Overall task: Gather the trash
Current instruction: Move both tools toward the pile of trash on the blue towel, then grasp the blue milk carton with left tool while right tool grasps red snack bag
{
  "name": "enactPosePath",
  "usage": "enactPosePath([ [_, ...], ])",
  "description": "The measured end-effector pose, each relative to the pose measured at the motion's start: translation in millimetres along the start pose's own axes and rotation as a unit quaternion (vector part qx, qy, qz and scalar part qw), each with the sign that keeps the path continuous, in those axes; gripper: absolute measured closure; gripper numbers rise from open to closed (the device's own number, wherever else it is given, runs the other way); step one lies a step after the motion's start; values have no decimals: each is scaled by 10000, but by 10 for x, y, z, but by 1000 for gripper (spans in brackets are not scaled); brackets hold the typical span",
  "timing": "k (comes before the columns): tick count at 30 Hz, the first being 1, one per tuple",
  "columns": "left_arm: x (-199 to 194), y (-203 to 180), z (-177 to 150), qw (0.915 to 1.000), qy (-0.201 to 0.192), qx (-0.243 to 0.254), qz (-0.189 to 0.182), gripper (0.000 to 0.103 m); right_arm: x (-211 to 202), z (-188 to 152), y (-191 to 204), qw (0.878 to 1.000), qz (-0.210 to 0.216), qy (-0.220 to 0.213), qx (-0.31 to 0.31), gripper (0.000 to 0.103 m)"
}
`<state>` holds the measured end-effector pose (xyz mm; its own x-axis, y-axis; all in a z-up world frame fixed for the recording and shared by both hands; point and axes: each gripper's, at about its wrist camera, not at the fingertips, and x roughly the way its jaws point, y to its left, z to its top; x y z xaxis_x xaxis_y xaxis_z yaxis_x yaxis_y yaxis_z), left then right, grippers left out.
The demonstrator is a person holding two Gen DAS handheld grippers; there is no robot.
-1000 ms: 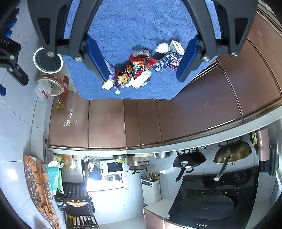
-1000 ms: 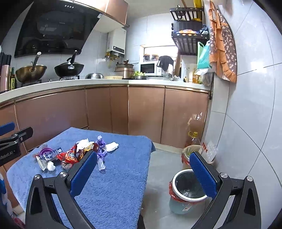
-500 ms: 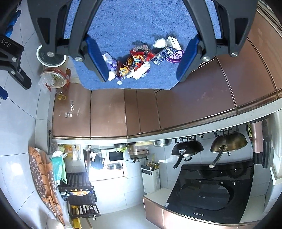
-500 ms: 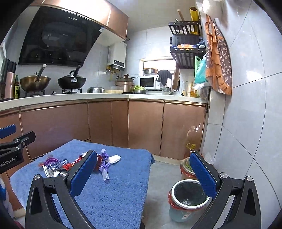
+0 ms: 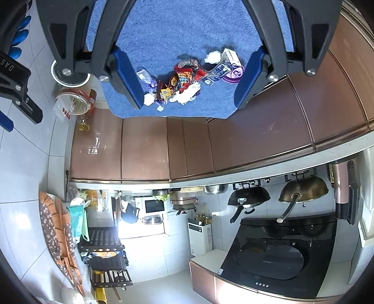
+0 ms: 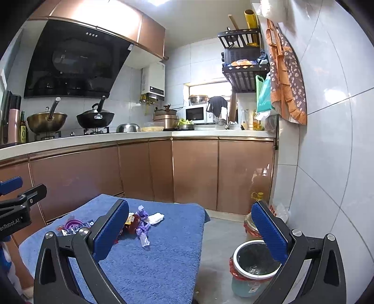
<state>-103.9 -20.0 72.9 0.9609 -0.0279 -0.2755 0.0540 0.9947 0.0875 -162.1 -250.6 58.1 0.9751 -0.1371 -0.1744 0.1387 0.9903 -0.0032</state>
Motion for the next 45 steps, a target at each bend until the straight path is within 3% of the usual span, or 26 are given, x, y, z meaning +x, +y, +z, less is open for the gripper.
enactPosePath([
  [13,508,10,-105,9987,343,36,-363,25,420,-135,29,9993,48,278,234,0],
  [22,1041,-278,-429,9851,965,409,-1360,25,930,-306,37,9955,-4,933,182,0],
  [25,1225,-176,-538,9828,1158,402,-1384,25,1139,-407,94,9922,123,1239,89,0],
  [30,1574,426,-622,9850,1372,170,-1028,25,1458,-537,252,9847,573,1643,-25,0],
  [32,1781,715,-656,9840,1542,129,-886,25,1600,-587,342,9803,806,1803,-56,1],
  [34,1941,916,-667,9813,1722,112,-858,25,1777,-656,464,9721,1149,2042,-73,8],
  [37,2236,1191,-748,9721,2149,-9,-938,25,2019,-748,659,9578,1638,2360,-49,16],
  [40,2417,1258,-823,9648,2392,47,-1091,26,2239,-828,888,9403,2139,2645,51,27],
  [45,2596,1142,-910,9534,2660,448,-1349,26,2553,-988,1362,9033,3001,3065,-48,35],
])
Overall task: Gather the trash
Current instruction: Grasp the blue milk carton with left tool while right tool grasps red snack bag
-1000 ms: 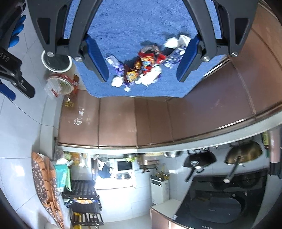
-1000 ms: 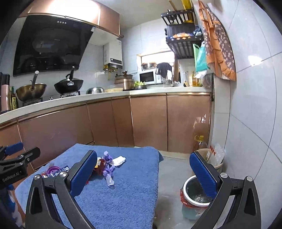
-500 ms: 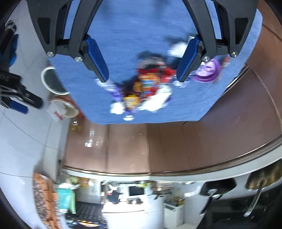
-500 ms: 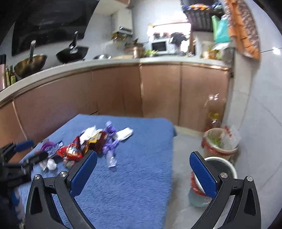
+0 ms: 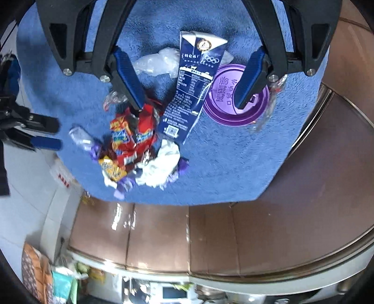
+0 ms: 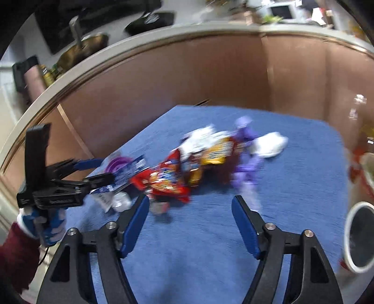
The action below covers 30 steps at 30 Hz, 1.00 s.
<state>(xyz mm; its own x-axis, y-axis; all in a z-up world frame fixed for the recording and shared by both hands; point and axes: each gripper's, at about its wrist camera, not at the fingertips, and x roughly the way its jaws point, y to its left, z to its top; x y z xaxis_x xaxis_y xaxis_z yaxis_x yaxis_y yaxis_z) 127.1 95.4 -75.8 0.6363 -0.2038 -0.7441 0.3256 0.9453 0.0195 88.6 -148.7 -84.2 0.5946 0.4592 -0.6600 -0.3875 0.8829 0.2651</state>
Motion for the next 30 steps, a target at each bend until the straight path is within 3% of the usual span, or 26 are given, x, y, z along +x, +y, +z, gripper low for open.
enactPosePath([
  [4,201,34,30,9994,323,105,-34,40,412,103,147,9984,397,305,-265,47],
  [6,283,59,31,9988,479,96,-107,46,578,145,171,9975,483,401,-336,48],
  [10,402,70,3,9974,702,112,-134,51,821,216,212,9966,490,506,-425,50],
  [14,495,63,-34,9958,886,51,-247,69,999,247,214,9962,461,624,-401,54],
  [16,504,57,-44,9956,893,16,-264,69,1076,237,203,9955,474,728,-371,69],
  [19,480,58,-52,9958,859,-74,-310,69,1090,228,183,9950,581,731,-366,83],
  [30,67,188,-73,9951,475,-645,-578,70,444,174,205,9961,769,230,-358,93],
])
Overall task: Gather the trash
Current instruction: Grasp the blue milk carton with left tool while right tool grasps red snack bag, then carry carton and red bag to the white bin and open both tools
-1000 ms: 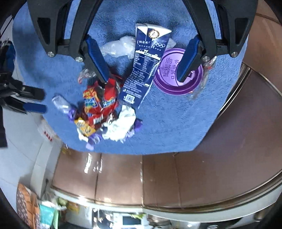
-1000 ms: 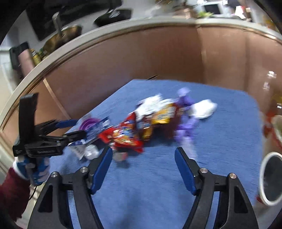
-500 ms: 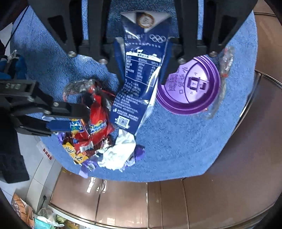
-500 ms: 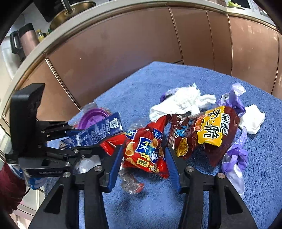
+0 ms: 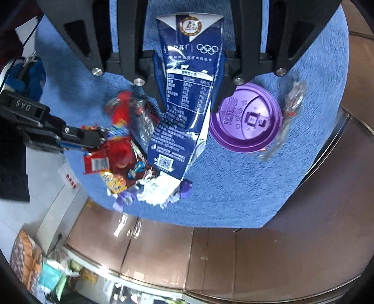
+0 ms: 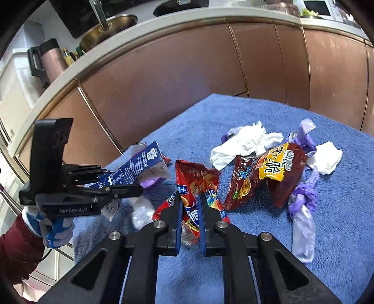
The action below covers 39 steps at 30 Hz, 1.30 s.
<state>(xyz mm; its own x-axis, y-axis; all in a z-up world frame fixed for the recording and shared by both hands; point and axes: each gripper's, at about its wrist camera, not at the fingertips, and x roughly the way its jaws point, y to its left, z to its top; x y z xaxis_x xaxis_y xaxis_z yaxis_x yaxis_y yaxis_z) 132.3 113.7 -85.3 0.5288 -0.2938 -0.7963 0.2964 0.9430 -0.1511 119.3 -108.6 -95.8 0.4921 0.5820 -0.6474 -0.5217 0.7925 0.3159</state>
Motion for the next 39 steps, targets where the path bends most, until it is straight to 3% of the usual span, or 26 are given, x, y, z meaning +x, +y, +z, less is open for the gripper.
enactPosePath([
  [5,-301,67,-71,9992,-210,-325,-90,70,-226,-74,70,9998,47,-165,45,93],
  [10,-596,-100,-101,9987,-430,-257,-9,70,-628,-211,94,9990,80,-424,148,94],
  [14,-650,-518,4,9986,-504,18,-188,70,-973,-333,7,9966,-89,-732,354,94],
  [19,-494,-1396,218,9954,-405,574,-650,70,-1654,-566,-521,9863,-773,-1170,864,94],
  [27,248,-3326,810,9784,-68,1459,-1462,70,-2538,-1037,-2001,9417,-2182,-1536,2050,94],
  [33,1167,-4699,1142,9652,366,1831,-1829,70,-2600,-1362,-3068,9115,-2693,-1376,2789,94],
  [39,2013,-5395,1329,9606,738,1934,-1853,69,-2462,-1623,-3859,8893,-2937,-1126,3321,92],
])
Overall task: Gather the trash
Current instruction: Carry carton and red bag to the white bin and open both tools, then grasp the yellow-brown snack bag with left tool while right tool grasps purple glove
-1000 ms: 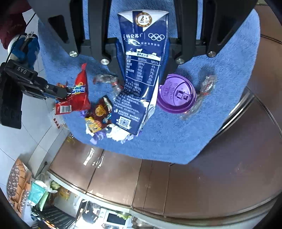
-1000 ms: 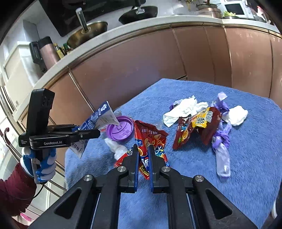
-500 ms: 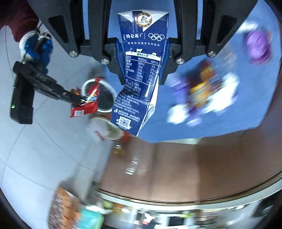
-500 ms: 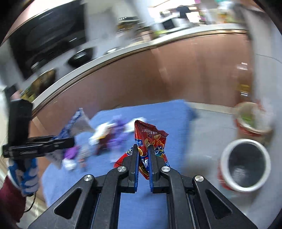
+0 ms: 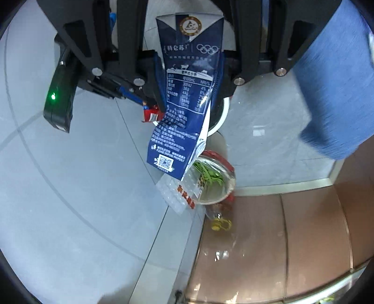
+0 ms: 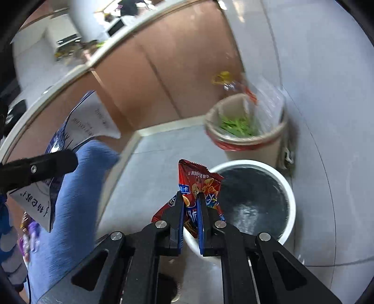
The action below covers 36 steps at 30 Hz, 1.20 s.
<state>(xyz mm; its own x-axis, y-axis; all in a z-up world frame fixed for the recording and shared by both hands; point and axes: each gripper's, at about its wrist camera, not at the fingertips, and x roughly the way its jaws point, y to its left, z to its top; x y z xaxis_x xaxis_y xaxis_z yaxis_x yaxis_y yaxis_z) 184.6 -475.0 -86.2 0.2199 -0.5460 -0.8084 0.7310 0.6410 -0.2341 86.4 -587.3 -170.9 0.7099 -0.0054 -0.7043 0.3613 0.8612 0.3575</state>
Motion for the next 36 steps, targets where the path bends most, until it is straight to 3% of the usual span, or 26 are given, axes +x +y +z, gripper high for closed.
enactPosePath([
  [5,551,35,107,9994,297,-131,-71,67,395,36,-277,9991,-317,260,113,80],
  [8,780,49,132,9986,441,-275,-80,57,543,23,-423,9982,-410,379,223,67],
  [12,769,78,152,9983,348,-409,-232,54,565,-7,-452,9971,-582,448,218,60],
  [15,539,111,129,9984,167,-464,-274,54,451,-33,-394,9970,-651,401,143,59],
  [23,-717,-46,-224,9965,-832,-84,50,54,-285,-113,98,9995,-257,-186,21,59],
  [27,-1309,-44,-517,9949,-1003,7,117,54,-822,-244,518,9982,58,-565,-170,59],
  [31,-1835,32,-880,9909,-1251,50,490,54,-1273,-363,930,9951,259,-827,-475,59],
  [36,-2379,319,-1342,9866,-1387,-245,820,54,-1767,-542,1473,9894,551,-1011,-883,59],
])
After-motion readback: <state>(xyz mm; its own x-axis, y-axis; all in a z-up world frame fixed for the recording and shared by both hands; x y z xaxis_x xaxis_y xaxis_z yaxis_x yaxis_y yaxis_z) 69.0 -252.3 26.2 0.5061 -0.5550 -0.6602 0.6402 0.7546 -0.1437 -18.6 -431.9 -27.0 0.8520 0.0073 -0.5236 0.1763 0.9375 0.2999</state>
